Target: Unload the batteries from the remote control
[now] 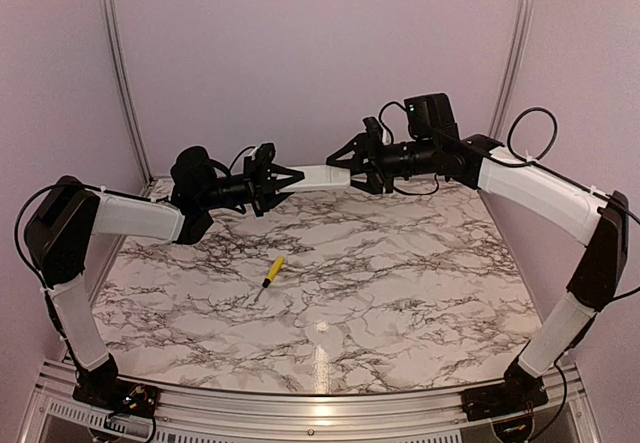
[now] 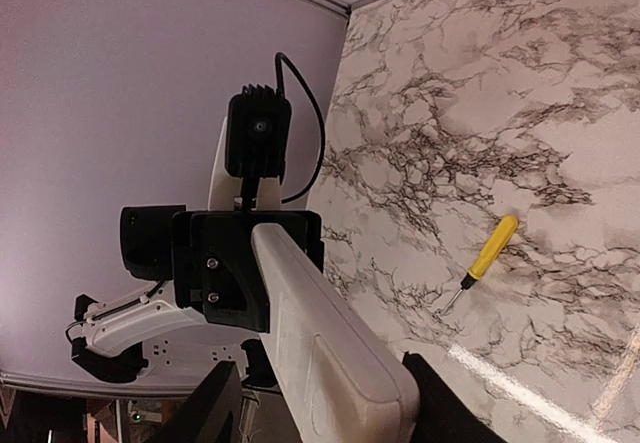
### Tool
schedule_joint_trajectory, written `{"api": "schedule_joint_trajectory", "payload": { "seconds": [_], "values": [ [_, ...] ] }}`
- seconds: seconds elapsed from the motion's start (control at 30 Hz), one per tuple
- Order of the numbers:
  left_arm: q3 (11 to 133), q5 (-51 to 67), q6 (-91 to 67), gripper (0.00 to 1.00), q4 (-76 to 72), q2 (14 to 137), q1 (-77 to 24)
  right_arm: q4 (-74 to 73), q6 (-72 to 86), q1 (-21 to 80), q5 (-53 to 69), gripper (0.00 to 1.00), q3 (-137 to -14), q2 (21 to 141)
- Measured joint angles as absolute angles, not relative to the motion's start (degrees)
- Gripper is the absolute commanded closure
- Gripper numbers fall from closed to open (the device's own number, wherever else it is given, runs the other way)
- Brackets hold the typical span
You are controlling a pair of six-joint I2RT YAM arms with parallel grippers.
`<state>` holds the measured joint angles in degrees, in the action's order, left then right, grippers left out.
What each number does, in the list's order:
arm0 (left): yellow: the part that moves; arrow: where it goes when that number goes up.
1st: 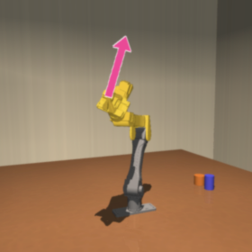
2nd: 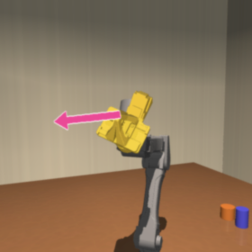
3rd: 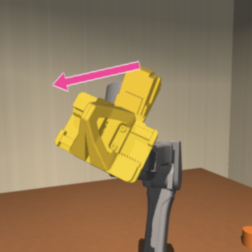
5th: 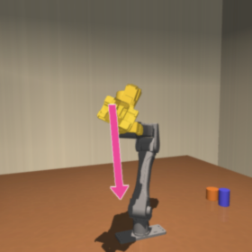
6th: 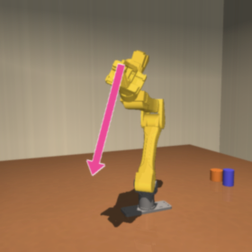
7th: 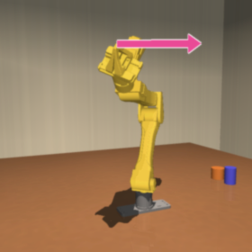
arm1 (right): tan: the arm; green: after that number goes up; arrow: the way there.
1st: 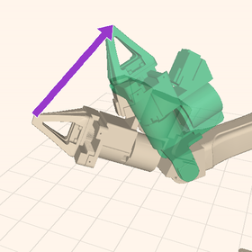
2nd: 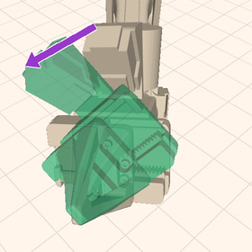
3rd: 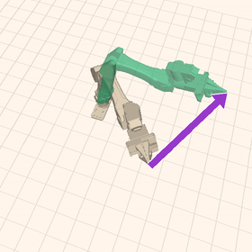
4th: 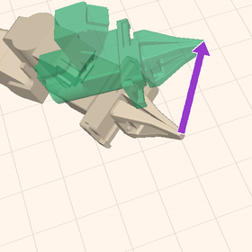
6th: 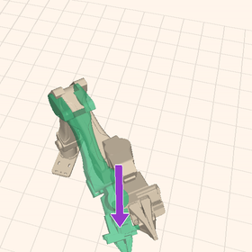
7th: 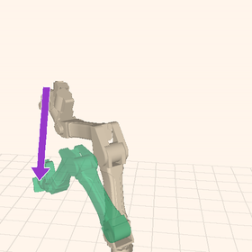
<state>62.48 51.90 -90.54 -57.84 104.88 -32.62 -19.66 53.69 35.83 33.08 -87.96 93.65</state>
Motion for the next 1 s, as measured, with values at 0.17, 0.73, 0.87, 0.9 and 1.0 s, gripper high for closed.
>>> {"api": "schedule_joint_trajectory", "payload": {
  "seconds": [0.17,0.73,0.87,0.9,1.0],
  "values": [
    [62.5,51.9,-89.6,1.0,-57.6,104.9,-32.6,-20.2,53.8,36.0,32.7,0.53,-88.0,93.6],
    [62.5,51.9,-89.3,1.0,-57.6,104.9,-32.6,-21.0,53.8,36.1,31.9,0.66,-88.0,93.6],
    [62.5,52.0,-89.3,1.0,-57.7,104.9,-32.6,-21.1,53.8,36.1,31.9,0.69,-88.0,93.6],
    [62.5,52.0,-89.3,1.0,-57.8,104.9,-32.6,-21.1,53.8,36.1,31.8,0.7,-87.9,93.6],
    [62.5,52.0,-89.3,1.0,-58.0,104.9,-32.6,-21.1,53.8,36.1,31.8,0.71,-87.9,93.6]
  ]
}}
